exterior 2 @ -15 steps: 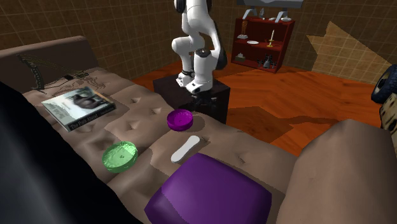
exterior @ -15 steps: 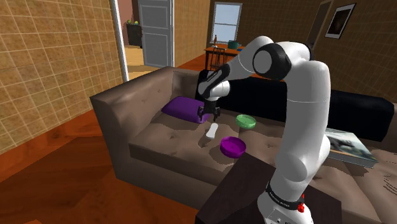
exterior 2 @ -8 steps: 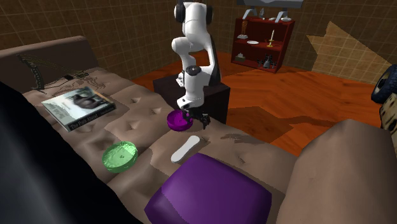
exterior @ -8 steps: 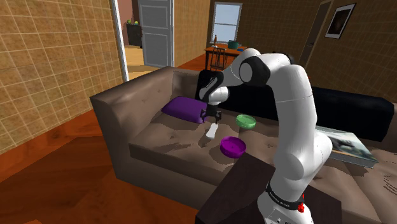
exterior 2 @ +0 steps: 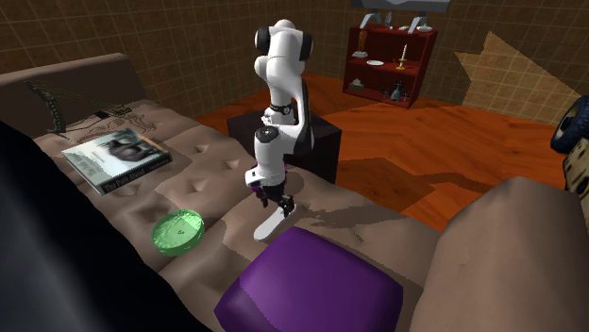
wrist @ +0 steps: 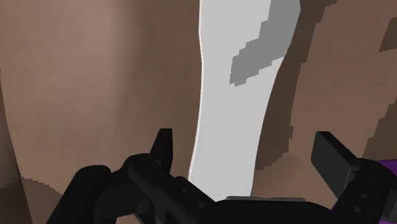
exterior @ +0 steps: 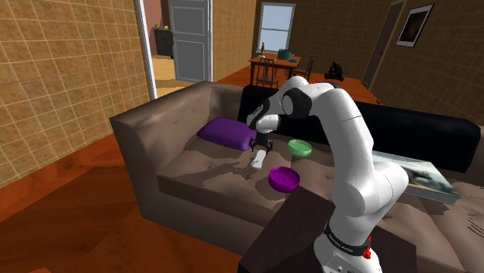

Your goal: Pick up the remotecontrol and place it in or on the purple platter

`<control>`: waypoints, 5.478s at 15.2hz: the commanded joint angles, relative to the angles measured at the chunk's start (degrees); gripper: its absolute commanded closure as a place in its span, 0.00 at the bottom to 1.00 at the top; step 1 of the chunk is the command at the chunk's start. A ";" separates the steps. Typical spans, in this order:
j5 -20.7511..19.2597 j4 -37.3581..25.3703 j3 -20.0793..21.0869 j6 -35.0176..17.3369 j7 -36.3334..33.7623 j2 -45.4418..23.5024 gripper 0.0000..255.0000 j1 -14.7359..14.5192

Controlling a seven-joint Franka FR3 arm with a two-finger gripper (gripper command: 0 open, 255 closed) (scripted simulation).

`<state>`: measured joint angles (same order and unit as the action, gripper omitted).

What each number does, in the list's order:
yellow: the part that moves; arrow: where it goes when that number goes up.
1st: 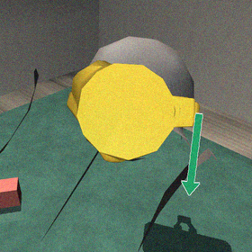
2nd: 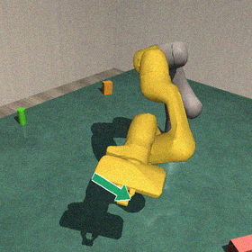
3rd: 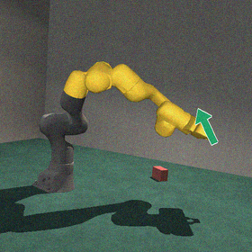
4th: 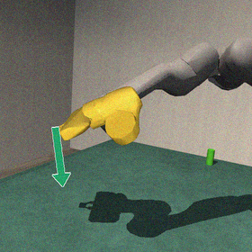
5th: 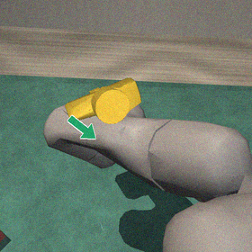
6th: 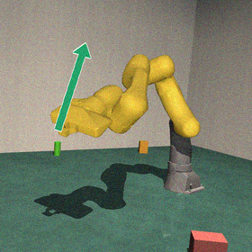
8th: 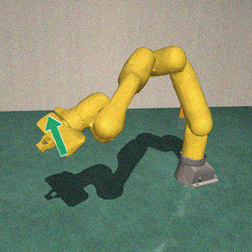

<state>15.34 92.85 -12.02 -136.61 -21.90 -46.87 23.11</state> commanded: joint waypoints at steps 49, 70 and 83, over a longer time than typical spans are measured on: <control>-1.77 0.83 -2.04 7.21 -1.87 8.02 1.00 -1.02; -9.43 53.48 -8.19 -12.19 0.83 42.36 1.00 -3.62; 0.93 52.44 -3.71 -21.88 8.52 30.73 1.00 -1.11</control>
<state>15.42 145.56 -16.28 -157.79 -13.90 -15.17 21.74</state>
